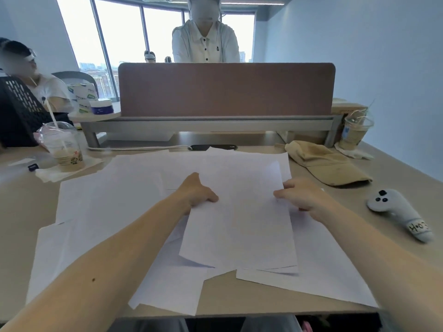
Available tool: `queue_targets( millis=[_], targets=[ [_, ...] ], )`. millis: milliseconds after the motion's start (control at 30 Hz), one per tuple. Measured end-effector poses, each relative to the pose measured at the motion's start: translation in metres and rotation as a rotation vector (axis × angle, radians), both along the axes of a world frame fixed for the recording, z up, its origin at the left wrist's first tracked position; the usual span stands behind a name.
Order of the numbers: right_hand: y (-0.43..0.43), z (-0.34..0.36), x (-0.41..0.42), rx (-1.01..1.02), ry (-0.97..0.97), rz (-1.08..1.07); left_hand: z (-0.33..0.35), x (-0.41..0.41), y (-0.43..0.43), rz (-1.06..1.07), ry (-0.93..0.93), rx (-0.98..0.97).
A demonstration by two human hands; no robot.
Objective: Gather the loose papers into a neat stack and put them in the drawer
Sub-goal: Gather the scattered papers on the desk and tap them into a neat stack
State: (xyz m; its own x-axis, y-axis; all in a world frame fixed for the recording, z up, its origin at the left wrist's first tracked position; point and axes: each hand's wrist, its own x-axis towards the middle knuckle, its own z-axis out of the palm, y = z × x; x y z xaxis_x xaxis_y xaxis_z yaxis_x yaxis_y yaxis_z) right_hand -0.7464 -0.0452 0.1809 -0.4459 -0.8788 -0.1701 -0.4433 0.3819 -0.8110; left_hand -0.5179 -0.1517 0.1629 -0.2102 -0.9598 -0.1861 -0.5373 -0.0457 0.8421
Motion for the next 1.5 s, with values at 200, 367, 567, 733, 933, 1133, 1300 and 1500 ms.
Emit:
queue_targets(
  millis=[200,367,567,733,933,1133,1300,1500],
  targets=[
    [0.023,0.011,-0.034,0.178,-0.020,-0.179,0.000,-0.006,0.001,0.042,0.002,-0.074],
    [0.020,0.003,-0.018,0.095,-0.363,-0.199,0.002,-0.010,0.007,0.033,0.188,0.097],
    [0.008,-0.002,0.001,-0.011,-0.424,-0.131,0.008,0.000,0.010,0.048,0.265,0.205],
    [0.007,-0.008,-0.008,-0.013,-0.427,-0.096,0.015,0.009,0.019,-0.026,0.191,0.279],
    [0.010,-0.011,-0.004,0.032,-0.201,-0.071,-0.004,0.003,0.015,0.092,0.018,-0.055],
    [0.008,-0.003,0.001,0.117,-0.180,-0.065,0.004,0.011,0.013,0.099,0.290,0.176],
    [-0.001,-0.015,0.009,0.040,-0.210,-0.084,-0.005,0.010,0.020,0.037,0.327,0.196],
    [-0.013,-0.017,0.012,0.019,-0.054,0.013,-0.013,0.023,0.005,0.190,0.344,0.019]
  ],
)
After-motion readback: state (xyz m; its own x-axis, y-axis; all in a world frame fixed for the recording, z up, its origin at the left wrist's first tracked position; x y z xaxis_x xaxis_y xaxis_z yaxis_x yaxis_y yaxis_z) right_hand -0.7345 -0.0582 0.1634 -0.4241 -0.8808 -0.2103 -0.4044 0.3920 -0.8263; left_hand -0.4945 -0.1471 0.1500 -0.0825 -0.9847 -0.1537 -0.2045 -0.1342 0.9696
